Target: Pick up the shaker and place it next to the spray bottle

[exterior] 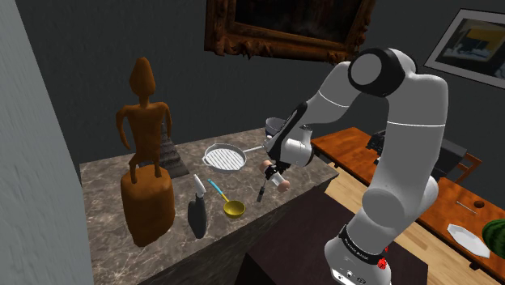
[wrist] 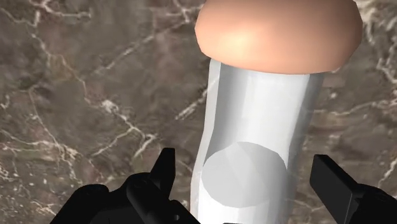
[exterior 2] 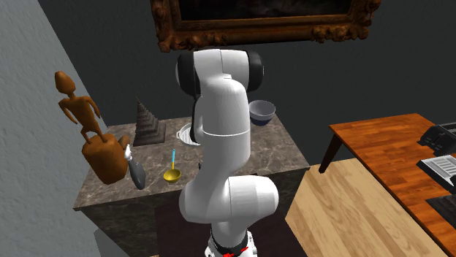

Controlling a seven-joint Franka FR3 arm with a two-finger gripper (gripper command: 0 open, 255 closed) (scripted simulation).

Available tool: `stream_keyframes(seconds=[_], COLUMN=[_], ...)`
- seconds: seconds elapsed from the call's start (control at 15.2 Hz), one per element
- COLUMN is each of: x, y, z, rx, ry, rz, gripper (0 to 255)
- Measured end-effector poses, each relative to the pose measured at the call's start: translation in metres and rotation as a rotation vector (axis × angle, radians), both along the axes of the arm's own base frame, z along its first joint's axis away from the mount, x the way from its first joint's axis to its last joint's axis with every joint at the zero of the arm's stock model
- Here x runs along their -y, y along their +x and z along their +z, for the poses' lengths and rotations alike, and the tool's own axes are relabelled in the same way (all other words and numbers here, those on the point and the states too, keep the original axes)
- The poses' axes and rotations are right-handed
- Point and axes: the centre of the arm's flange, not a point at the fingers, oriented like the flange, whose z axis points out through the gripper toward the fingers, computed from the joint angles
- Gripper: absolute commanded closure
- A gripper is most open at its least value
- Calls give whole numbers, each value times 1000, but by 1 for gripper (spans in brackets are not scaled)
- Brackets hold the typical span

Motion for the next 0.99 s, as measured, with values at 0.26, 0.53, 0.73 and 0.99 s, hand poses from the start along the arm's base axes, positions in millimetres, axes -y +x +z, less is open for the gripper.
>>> stream_keyframes(seconds=[0.26, 0.53, 0.73, 0.99], x=[0, 0, 0, 0], y=[0, 0, 0, 0], z=[-2, -2, -2, -2], rx=[0, 1, 0, 0], ry=[0, 0, 0, 0], rz=[0, 0, 0, 0], gripper=[0, 255, 255, 255])
